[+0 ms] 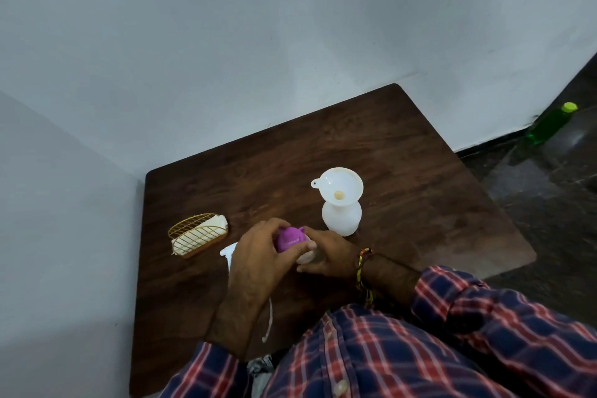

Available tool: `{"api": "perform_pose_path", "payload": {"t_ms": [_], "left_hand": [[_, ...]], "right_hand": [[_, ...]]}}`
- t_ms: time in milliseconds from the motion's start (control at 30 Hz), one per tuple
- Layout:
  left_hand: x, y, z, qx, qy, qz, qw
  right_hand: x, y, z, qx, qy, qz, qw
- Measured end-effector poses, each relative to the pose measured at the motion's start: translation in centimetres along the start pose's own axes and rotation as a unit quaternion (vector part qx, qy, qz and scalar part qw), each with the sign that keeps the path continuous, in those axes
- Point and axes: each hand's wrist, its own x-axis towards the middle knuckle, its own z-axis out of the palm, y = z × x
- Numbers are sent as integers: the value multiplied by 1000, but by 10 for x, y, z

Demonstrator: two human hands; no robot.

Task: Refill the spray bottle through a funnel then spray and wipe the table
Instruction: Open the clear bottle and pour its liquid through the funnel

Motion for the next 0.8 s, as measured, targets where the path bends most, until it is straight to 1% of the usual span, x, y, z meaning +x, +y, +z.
{"api": "perform_pose_path", "payload": {"t_ms": [33,100,133,167,233,267,300,333,400,433,467,533,567,600,633,667,700,767,800], "left_hand": [[0,-1,0,-7,-4,17,1000],[2,-5,3,-5,-62,74,995],[0,-5,4,-1,-75,91,993],[-1,-2,5,1,-66,77,995],[3,4,3,7,-18,-5,1000],[4,7,0,25,-6,-29,999],[5,6,-2,41,-3,-20,999],[6,2,-4,41,-18,10,999],[7,-6,-7,14,-72,101,992],[6,-6,-8,2,-86,129,988],[5,-4,-7,1,-74,121,990],[6,5,-6,16,-23,36,999],[7,10,-7,23,-17,-12,1000],[8,9,-7,23,-20,-35,999],[10,6,-8,18,-23,-33,999],[10,1,-11,12,-41,-17,999],[11,-4,-16,9,-81,16,997],[14,-12,-26,26,-171,107,979],[15,-15,-27,31,-188,150,970]], "right_hand": [[0,0,-1,4,1,1,1000],[0,1,-5,13,4,1,1000],[1,2,-6,13,1,2,1000],[1,2,-7,11,-7,6,1000],[2,2,-8,-2,-23,8,1000],[3,1,-8,-10,-27,7,1000],[3,1,-9,-15,-27,8,999],[3,0,-9,-12,-26,9,1000],[3,2,-12,-7,-21,5,1000],[2,2,-12,-10,-21,4,1000],[3,3,-12,-15,-25,8,1000],[3,2,-13,-23,-31,19,999],[4,1,-13,-23,-35,23,999],[4,1,-13,-23,-37,27,999],[4,1,-14,-19,-37,29,999],[4,1,-14,-14,-40,30,999],[4,1,-16,-10,-39,27,999],[4,2,-17,-6,-38,26,999],[5,3,-17,-5,-41,27,999]]}}
